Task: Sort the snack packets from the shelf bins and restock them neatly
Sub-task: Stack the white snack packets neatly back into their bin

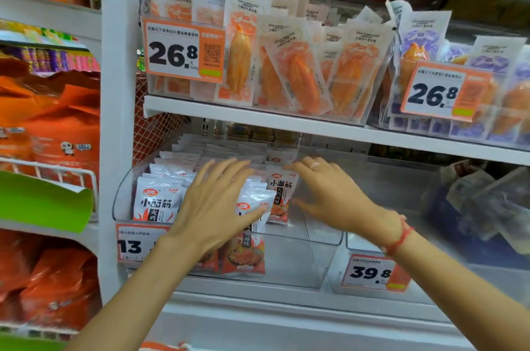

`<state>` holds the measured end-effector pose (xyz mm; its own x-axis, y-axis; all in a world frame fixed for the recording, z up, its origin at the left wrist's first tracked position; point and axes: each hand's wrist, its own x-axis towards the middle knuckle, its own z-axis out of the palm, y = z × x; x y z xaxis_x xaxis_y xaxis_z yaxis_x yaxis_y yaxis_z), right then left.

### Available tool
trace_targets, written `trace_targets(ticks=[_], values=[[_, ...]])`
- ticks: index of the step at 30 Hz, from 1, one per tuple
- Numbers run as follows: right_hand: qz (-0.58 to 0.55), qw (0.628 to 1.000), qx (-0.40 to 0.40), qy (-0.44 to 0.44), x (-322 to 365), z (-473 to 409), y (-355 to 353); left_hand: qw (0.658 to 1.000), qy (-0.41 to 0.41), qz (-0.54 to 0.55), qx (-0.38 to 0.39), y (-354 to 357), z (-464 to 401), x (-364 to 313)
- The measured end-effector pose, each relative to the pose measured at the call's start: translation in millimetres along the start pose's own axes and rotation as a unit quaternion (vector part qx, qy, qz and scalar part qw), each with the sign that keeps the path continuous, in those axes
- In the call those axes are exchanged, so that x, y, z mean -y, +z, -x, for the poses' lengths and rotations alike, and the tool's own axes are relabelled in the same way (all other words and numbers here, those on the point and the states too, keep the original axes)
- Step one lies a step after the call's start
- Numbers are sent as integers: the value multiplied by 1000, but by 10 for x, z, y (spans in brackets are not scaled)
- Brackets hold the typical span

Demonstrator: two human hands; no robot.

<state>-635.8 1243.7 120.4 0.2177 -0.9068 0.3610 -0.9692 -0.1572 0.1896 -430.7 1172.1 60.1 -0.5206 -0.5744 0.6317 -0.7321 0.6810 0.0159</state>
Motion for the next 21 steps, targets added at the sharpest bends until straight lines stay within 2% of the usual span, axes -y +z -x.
trace_targets(ticks=[3, 4, 6, 7, 9, 11, 12, 14, 16, 21], values=[[-82, 989, -106, -59, 271, 609, -44, 988, -14, 56, -140, -176, 309, -94], [-107, 987, -102, -68, 348, 777, -1, 982, -30, 75, -172, -220, 475, -137], [-148, 987, 2, -68, 502, 1018, 128, 978, -57, 86, -182, -232, 853, -213], [-163, 981, 86, -66, 568, 1104, 234, 983, -63, 79, -155, -223, 1041, -243], [-154, 959, 225, -77, 656, 1223, 558, 994, -80, 75, -19, -166, 1381, -278], [-138, 938, 308, -75, 761, 1344, 1005, 975, -118, 83, 170, 39, 1724, -243], [-139, 932, 329, -66, 817, 1430, 1254, 959, -147, 93, 225, 195, 1918, -210], [-157, 920, 357, -37, 939, 1663, 1788, 930, -215, 116, 275, 469, 2310, -227], [-202, 900, 387, 6, 1084, 1941, 2259, 924, -246, 95, 275, 756, 2724, -275], [-315, 833, 442, 108, 1628, 2632, 3074, 887, -262, 8, 380, 1280, 3767, -303]])
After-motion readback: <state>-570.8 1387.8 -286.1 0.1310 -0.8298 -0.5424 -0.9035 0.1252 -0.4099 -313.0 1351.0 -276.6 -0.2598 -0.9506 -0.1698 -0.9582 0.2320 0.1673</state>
